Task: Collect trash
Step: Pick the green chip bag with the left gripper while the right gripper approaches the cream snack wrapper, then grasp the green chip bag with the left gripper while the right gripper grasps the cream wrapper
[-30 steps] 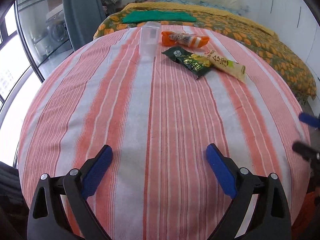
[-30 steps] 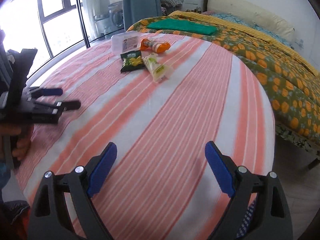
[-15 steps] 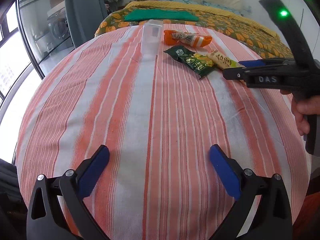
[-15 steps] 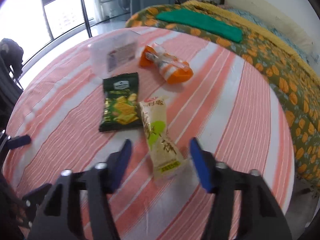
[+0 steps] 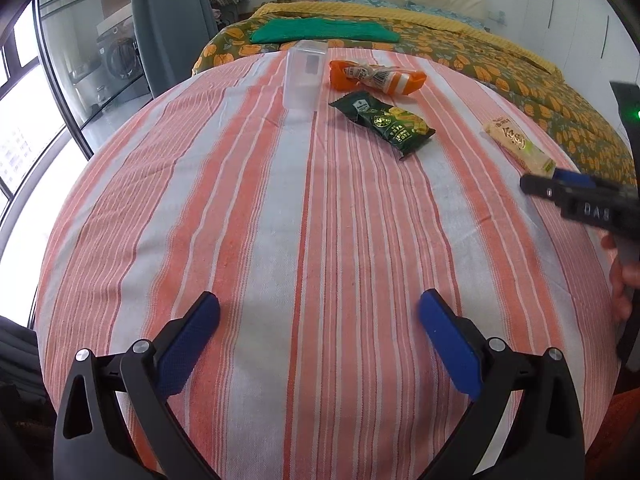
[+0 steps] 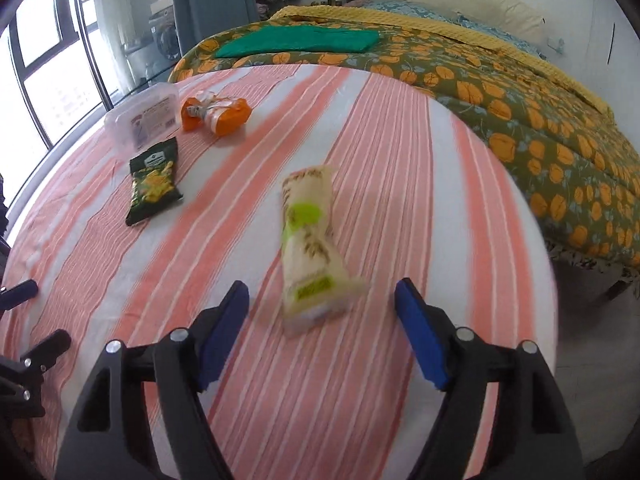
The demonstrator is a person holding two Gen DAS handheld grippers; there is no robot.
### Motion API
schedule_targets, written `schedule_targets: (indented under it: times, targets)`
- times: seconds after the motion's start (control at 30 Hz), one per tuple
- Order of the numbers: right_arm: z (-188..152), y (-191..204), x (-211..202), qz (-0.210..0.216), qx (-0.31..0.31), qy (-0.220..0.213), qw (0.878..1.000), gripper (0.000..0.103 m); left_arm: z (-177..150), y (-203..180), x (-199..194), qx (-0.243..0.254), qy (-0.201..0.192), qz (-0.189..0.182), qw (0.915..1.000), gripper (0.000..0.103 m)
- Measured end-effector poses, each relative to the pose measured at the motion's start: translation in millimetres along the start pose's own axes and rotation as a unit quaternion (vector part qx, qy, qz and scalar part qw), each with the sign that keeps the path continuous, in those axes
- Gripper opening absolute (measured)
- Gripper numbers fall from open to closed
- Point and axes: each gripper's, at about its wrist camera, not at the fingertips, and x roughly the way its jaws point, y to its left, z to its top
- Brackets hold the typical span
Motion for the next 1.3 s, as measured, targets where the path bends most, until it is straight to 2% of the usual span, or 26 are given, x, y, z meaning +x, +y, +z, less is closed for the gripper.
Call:
schedule_targets:
  times: [0.07, 0.13, 0.2, 0.27, 0.37, 0.47, 0.57, 0.6, 0.67, 0.7, 0.8, 0.97, 1.07, 1.17, 1.23, 1.3]
  targets:
    - [0, 1, -3, 0.009, 0.005, -0.006, 1.000, 0.075, 6, -2, 2, -0.005, 0.006, -0.006, 1.0000, 0.098]
    - [-2, -4, -3, 0.024, 0.022, -0.003, 0.999, 0.075, 23, -6, 2, -0.019, 0.005, -0.026, 0.9995, 0.098]
    - [-2, -6, -4, 0.033, 0.030, -0.006, 0.999, 0.076, 48, -15, 1, -0.039, -0.016, -0.051, 0.9978, 0.098]
    - [-2, -6, -4, 0.037, 0.033, -0.005, 0.999, 0.076, 70, -25, 7, -0.052, -0.027, -0.055, 0.9967, 0.098]
    - [-3, -3, -5, 0.031, 0.028, -0.004, 0.999, 0.076, 108, -42, 30, -0.081, -0.027, -0.046, 0.9953, 0.098]
    - [-2, 2, -2, 0.015, 0.017, 0.001, 1.000, 0.077, 128, -53, 54, -0.094, -0.011, -0.009, 0.9955, 0.094]
    - [-1, 3, 0, 0.009, 0.011, 0.003, 1.000, 0.077, 133, -58, 73, -0.099, 0.018, 0.013, 0.9948, 0.081]
    - [-1, 3, 0, 0.009, 0.012, 0.003, 1.000, 0.077, 132, -58, 78, -0.101, 0.026, 0.018, 0.9944, 0.074]
    - [-1, 2, -1, 0.013, 0.015, 0.002, 1.000, 0.077, 129, -57, 75, -0.094, 0.012, 0.020, 0.9953, 0.062]
    - [-1, 2, -1, 0.013, 0.015, 0.002, 1.000, 0.077, 126, -57, 73, -0.087, 0.008, 0.016, 0.9960, 0.047]
    - [-1, 2, -1, 0.012, 0.014, 0.002, 1.000, 0.077, 119, -54, 64, -0.057, -0.003, 0.003, 0.9983, 0.038]
    - [-1, 2, -1, 0.013, 0.015, 0.002, 1.000, 0.077, 73, -41, 26, 0.021, -0.009, -0.026, 0.9994, 0.037]
    - [-1, 2, -1, 0.012, 0.015, 0.002, 1.000, 0.077, 38, -25, 2, 0.036, 0.005, -0.071, 0.9968, 0.038]
    - [-1, 1, -1, 0.011, 0.014, 0.003, 1.000, 0.077, 12, -14, -12, 0.037, 0.007, -0.093, 0.9949, 0.041]
    - [-1, 1, -1, 0.010, 0.013, 0.003, 1.000, 0.077, 2, -9, -14, 0.033, 0.005, -0.095, 0.9949, 0.059]
    - [-1, 2, -2, 0.006, 0.010, 0.002, 1.000, 0.077, -3, -6, -13, 0.030, 0.001, -0.089, 0.9955, 0.068]
